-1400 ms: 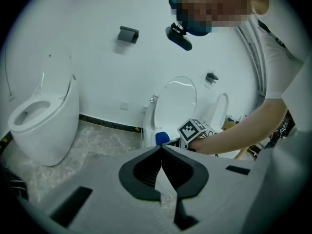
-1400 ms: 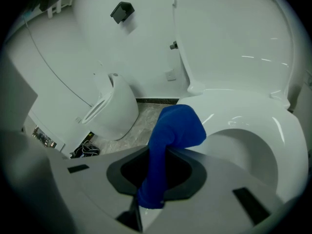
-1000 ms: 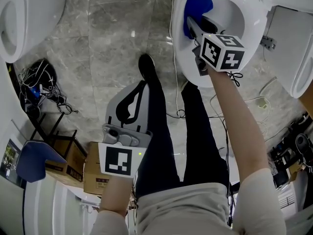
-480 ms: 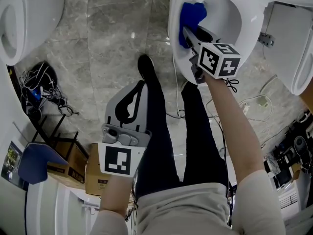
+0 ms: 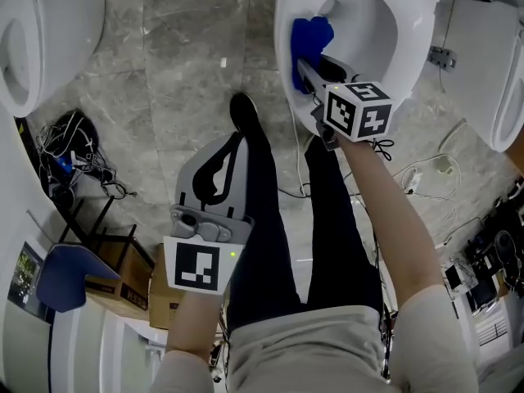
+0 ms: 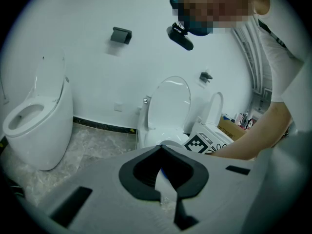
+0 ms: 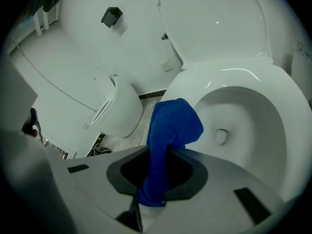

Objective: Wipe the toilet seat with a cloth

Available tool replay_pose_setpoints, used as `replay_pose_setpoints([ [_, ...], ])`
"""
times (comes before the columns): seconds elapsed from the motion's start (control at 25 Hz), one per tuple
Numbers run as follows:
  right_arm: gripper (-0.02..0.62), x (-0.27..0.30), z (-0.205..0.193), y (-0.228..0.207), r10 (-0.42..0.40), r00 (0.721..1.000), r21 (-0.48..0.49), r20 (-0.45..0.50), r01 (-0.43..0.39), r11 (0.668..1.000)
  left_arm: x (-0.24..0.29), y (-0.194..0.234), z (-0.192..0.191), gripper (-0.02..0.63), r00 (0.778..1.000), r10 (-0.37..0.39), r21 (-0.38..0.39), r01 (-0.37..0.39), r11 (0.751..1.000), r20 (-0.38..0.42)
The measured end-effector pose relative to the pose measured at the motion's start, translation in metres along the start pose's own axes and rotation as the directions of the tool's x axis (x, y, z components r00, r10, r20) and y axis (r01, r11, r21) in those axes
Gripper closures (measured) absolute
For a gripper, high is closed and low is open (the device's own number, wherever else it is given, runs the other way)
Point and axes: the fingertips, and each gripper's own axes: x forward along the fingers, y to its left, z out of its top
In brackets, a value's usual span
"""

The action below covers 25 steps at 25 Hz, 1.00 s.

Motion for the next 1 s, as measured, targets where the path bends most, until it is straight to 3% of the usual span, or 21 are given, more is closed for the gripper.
replay_pose_setpoints([
  [1.0, 0.531, -0.031, -0.056, 0.013, 0.080, 0.995, 0.035, -0.058, -0.078, 0.996, 0.006, -0.033, 0.003, 0.598, 0.999, -0.038, 0.034, 0.038, 0.999, 0.000],
])
